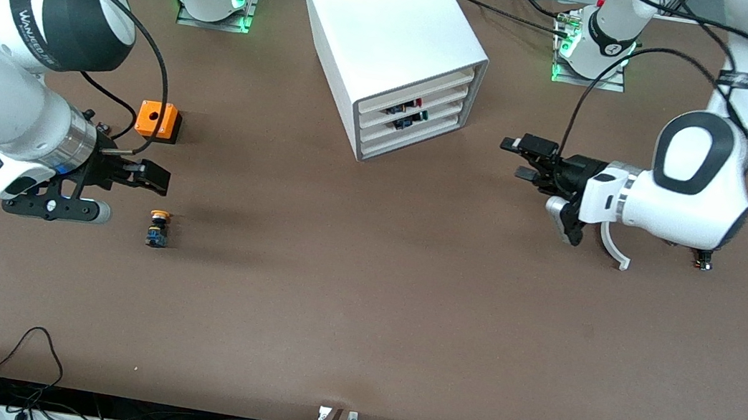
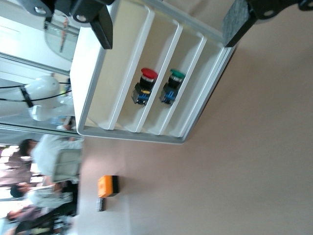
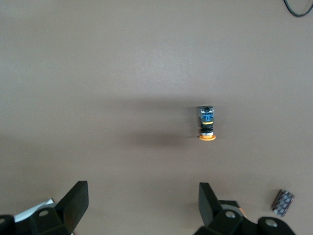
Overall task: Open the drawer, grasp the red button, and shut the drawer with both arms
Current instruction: 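Reach the left gripper to the drawer handle while the right gripper moves forward, then pull the drawer open with the left gripper while the right gripper approaches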
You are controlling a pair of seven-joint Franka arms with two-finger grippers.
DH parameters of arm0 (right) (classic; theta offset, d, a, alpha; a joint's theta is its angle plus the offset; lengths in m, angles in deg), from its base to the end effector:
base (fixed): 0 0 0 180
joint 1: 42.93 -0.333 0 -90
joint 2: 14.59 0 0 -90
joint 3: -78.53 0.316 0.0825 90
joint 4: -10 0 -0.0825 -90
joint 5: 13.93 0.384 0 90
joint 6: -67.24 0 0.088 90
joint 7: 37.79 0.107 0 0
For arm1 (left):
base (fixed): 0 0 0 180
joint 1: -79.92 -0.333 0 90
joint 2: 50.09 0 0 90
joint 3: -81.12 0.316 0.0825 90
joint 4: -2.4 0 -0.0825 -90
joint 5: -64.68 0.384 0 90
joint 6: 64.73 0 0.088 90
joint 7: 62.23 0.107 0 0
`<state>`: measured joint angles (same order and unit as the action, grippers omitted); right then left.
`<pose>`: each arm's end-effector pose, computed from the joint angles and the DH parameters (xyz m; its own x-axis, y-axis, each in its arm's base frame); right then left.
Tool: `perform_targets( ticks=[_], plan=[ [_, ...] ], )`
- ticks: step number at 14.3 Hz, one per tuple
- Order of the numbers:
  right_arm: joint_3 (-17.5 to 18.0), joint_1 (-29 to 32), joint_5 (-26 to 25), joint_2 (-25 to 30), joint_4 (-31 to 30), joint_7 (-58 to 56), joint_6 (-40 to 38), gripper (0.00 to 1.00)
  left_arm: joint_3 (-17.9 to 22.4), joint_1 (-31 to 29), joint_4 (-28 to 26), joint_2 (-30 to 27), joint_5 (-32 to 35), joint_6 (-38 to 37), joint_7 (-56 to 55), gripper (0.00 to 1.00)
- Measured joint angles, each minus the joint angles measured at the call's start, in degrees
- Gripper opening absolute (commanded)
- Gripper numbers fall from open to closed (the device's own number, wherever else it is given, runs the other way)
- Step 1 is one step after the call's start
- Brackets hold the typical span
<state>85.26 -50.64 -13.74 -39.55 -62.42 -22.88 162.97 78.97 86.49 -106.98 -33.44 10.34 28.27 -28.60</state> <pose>0.6662 0.1552 0.5093 0.9991 -0.0179 -0.0388 -0.0197 -0.9988 -0.0442 0.5503 -0.1674 0.3508 0.8980 -0.4282 -0.1014 -0.1338 -0.4851 0.8642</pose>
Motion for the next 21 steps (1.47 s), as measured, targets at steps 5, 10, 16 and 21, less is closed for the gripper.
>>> perform_targets(
  ticks=[5,10,16,21],
  plan=[
    [0.03,-3.42,2.89,-0.13,0.45,17.1,-1.11,1.0,-1.53,0.12,-12.46,0.39,-11.09,2.49,11.38,0.91],
    [0.06,-6.13,6.19,-0.14,0.6,30.25,-1.17,1.0,-5.43,0.28,-20.43,0.37,-17.51,6.3,17.67,0.78],
    [0.08,-9.84,8.96,-2.12,4.43,43.79,-0.98,1.0,-6.9,0.33,-25.87,1.29,-21.23,7.08,27.45,0.63],
    [0.09,-11.66,10.01,-4.12,7.04,50.6,0.84,1.0,-9.19,0.75,-28.28,3.82,-26.13,7.13,34.06,0.41]
  ],
)
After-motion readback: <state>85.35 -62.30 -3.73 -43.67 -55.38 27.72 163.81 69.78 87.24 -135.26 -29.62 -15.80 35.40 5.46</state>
